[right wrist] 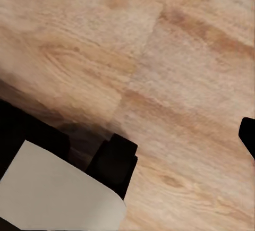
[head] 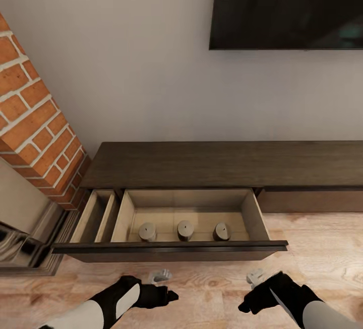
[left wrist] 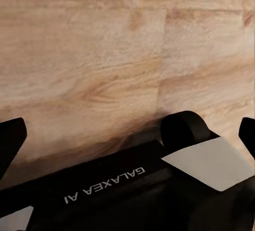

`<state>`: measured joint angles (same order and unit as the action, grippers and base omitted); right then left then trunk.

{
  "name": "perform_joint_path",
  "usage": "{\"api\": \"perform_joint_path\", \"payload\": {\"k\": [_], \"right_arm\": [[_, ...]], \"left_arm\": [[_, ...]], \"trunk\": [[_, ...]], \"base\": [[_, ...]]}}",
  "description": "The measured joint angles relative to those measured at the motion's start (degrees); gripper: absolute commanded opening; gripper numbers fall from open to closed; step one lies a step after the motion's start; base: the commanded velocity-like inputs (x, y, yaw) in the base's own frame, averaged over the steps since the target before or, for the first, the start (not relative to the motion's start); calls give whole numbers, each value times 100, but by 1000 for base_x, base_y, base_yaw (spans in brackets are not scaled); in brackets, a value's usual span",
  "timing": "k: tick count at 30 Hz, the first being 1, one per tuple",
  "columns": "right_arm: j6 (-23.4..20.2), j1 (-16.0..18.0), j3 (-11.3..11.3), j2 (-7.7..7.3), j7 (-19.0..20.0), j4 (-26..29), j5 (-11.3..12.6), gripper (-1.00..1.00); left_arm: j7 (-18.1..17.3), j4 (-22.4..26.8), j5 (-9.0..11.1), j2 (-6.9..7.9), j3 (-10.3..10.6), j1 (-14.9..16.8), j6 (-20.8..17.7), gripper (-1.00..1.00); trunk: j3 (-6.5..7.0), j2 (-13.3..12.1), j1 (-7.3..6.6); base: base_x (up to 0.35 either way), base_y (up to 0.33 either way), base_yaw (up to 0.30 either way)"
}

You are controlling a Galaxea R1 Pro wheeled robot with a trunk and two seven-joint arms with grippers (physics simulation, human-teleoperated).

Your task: Place each of the two pumpkins and all three candles from the living room inside a cabinet in the living room (use any cabinet), then make sure every cabinet is closed, and position the cauldron so it is next to a table in the living room.

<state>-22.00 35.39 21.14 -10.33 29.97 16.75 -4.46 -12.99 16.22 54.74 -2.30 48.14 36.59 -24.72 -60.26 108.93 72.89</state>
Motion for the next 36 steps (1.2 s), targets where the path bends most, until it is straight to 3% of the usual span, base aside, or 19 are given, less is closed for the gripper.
{"api": "perform_joint_path", "payload": {"k": [2, 4, 5, 8, 11, 14, 20, 21, 25, 28, 36], "right_arm": [[734, -4, -26, 224, -423, -413, 9, 100], [1643, -6, -41, 528, -1262, -880, 103, 100], [1828, -6, -43, 591, -1465, -971, 144, 100], [2690, -19, -40, 928, -2608, -1403, 486, 100], [3039, -47, -39, 1148, -3313, -1552, 706, 100], [3160, -67, -38, 1278, -3548, -1584, 773, 100], [3435, -75, -73, 1410, -3801, -1568, 802, 100], [3553, -77, -175, 1420, -3890, -1563, 826, 100], [3780, -78, -613, 1507, -4013, -1561, 1029, 100], [3849, -77, -818, 1559, -4045, -1561, 1136, 100], [3895, -76, -939, 1595, -4056, -1552, 1190, 100]], "left_arm": [[270, -416, 0, -188, 4, -2, 587, 100], [447, -763, 4, -300, 6, -7, 1117, 100], [467, -806, 4, -310, 5, -8, 1190, 100], [528, -951, 2, -331, 9, -11, 1482, 100], [545, -1101, 1, -336, 10, -17, 1934, 100], [677, -1190, -2, -337, 10, -21, 2278, 100], [1466, -1187, -7, -349, 10, -21, 2866, 100], [1552, -1183, -8, -350, 10, -21, 3029, 100], [1623, -1170, -7, -347, 11, -22, 3163, 100], [1640, -1167, -7, -339, 10, -25, 3195, 100], [1648, -1148, 1, -316, 3, -22, 3227, 100]], "trunk": [[0, 0, 0], [0, 0, 0], [0, 0, 0], [0, 0, 0], [0, 0, 0], [0, 0, 0], [0, 0, 0], [0, 0, 0], [0, 0, 0], [0, 0, 0], [0, 0, 0]], "base": [[0, 0, 0], [0, 0, 0], [0, 0, 0], [0, 0, 0], [0, 0, 0], [0, 0, 0], [0, 0, 0], [0, 0, 0], [0, 0, 0], [0, 0, 0], [0, 0, 0]]}}
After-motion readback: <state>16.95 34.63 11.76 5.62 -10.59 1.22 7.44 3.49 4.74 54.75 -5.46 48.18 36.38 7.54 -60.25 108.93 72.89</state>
